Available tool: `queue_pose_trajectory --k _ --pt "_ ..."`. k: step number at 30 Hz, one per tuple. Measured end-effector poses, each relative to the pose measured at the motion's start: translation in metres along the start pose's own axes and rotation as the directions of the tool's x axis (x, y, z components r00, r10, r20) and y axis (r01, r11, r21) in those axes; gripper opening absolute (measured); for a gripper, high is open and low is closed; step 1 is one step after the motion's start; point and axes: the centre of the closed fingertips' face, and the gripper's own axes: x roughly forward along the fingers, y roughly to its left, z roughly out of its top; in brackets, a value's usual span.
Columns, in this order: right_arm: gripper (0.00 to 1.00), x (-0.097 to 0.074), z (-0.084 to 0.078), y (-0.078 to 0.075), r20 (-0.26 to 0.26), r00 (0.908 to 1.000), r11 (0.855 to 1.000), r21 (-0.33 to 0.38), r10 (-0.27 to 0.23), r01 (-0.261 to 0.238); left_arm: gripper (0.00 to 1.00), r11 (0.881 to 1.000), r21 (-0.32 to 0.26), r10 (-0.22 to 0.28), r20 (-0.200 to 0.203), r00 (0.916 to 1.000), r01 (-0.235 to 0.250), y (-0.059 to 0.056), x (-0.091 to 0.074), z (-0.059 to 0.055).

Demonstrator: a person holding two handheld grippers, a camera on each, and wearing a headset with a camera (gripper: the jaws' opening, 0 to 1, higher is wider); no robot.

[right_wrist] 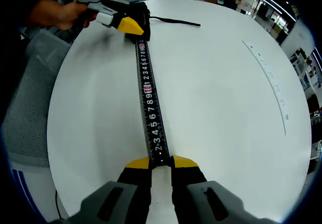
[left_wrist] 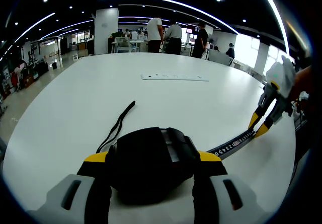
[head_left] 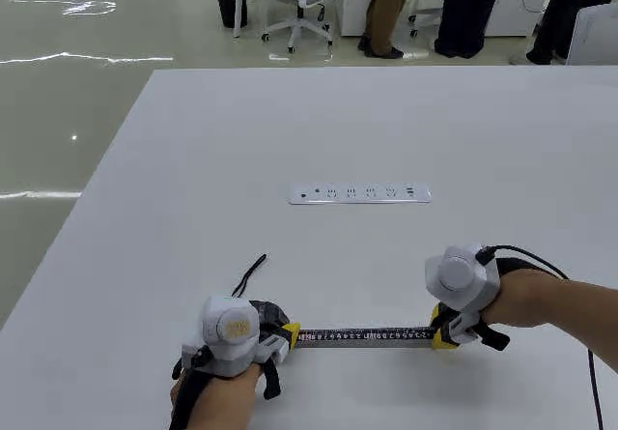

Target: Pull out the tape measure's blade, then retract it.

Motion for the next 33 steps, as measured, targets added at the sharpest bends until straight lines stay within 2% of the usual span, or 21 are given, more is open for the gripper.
queue_pose_trajectory --k 33 --pt "0.14 0.007 0.015 0.000 0.019 0.9998 1.000 0.013 -0.001 0.001 0.62 1.000 -0.019 -0.004 -0.005 1.0000 0.004 -0.001 0.000 -0.001"
